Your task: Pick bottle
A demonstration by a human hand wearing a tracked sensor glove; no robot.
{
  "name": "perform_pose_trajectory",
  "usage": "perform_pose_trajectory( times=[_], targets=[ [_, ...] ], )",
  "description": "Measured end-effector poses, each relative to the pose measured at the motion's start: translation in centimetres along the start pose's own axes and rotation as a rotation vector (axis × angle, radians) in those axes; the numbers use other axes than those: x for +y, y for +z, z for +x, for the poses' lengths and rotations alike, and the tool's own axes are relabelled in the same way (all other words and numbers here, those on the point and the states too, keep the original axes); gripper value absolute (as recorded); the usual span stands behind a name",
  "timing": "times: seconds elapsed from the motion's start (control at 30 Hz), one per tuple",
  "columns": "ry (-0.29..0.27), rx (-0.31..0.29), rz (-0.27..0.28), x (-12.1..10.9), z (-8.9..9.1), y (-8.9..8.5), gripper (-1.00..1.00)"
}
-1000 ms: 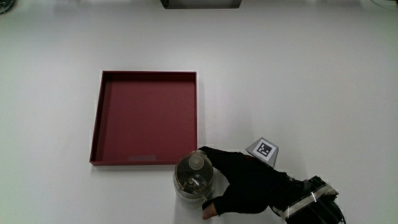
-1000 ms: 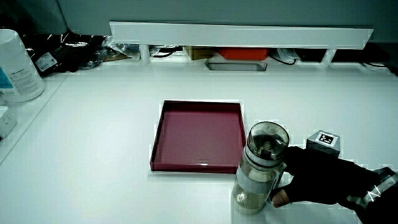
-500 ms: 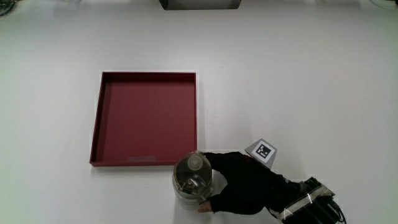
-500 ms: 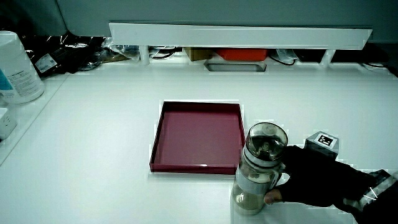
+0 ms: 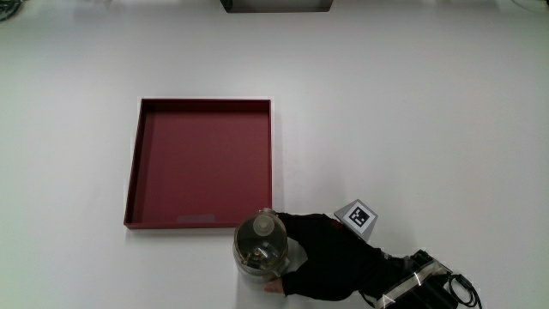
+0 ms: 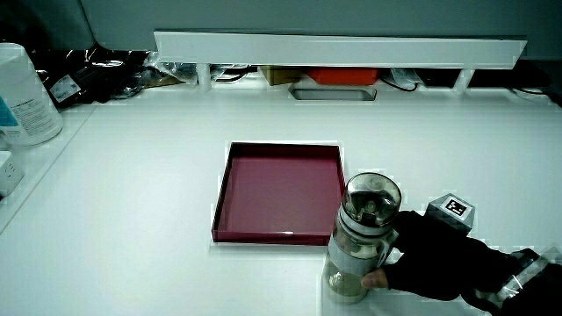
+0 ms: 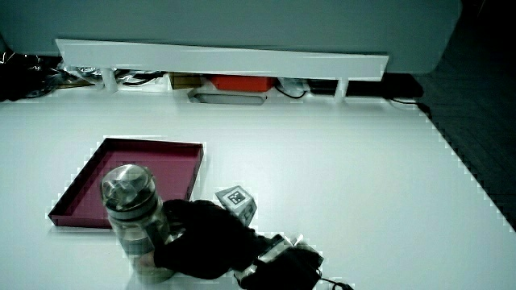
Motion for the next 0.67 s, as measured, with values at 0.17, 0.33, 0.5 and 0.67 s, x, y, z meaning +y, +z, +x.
perform_pose_trajectory(
  times=[0.17,0.33,0.5,0.67],
  targets=[
    [0.016,0.029,-0.002,0.0,-0.2,0.0,1.00],
    [0.064,0.015,-0.002,0.8,-2.1,0.9,1.00],
    [0.121,-0.071,0.020,2.2,-4.4,2.2,1.00],
    [0.132,-0.142,0.050,4.2,-5.8,3.1,1.00]
  ],
)
